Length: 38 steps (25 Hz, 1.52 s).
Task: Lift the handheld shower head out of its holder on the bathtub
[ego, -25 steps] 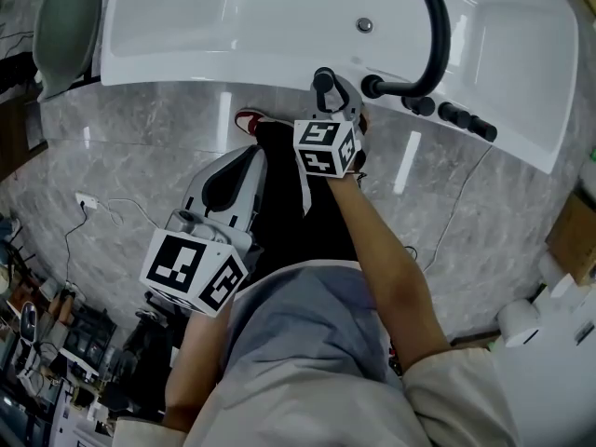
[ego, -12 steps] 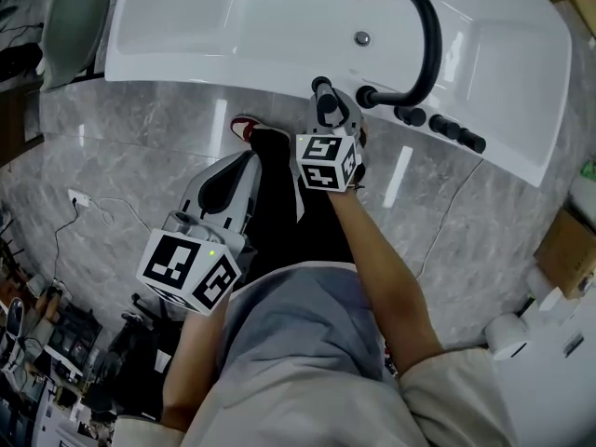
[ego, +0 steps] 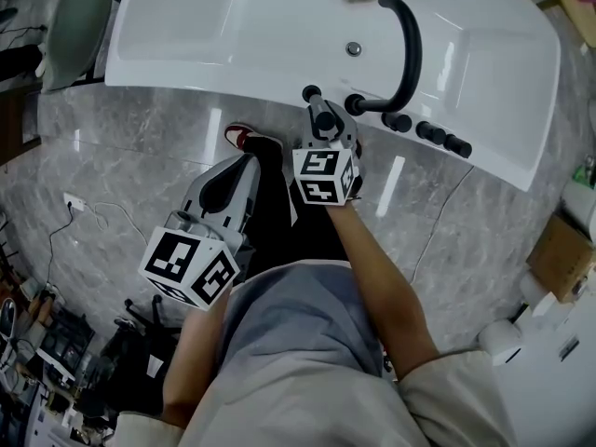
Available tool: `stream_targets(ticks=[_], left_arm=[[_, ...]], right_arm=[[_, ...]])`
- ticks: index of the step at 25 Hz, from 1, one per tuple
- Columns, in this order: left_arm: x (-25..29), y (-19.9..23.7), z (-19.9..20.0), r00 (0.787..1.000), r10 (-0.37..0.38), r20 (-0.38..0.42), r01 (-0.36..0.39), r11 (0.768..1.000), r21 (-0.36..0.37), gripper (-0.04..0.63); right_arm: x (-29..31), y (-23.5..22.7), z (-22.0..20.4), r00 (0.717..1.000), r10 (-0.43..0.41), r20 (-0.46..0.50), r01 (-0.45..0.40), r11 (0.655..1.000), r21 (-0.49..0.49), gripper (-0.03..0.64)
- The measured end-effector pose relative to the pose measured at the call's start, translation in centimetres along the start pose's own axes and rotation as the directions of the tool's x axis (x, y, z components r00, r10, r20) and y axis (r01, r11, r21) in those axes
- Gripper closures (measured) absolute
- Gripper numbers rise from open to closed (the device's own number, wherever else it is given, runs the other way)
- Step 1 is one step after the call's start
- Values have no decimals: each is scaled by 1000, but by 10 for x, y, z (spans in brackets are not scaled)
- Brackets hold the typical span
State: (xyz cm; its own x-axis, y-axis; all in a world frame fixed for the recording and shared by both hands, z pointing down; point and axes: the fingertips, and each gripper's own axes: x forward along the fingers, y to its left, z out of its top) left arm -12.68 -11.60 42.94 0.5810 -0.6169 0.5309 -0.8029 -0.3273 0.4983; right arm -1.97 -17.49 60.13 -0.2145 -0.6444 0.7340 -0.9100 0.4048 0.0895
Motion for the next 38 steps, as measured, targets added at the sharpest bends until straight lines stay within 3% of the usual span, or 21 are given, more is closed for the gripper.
stream_targets(ticks=[19,25,32,38], left_arm=[[2,-5,17,997,23,77,-21,1000,-22,589],[1,-13,17,997,6,81,-5,1000,-22,589],[1,-31,23,994,-42,102,43,999,-8,589],[-7,-41,22,991,-42,124,42,999,2,589]], right_arm=[[-45,-11,34,997,75,28,-74,997,-23,485],[-72,-13,48,994,99,45,-96,994,-53,485],[-103,-12,66,981,172,86,-171,985,-19,485],[-128,-7,77,974,202,104,-196,979,-63,485]])
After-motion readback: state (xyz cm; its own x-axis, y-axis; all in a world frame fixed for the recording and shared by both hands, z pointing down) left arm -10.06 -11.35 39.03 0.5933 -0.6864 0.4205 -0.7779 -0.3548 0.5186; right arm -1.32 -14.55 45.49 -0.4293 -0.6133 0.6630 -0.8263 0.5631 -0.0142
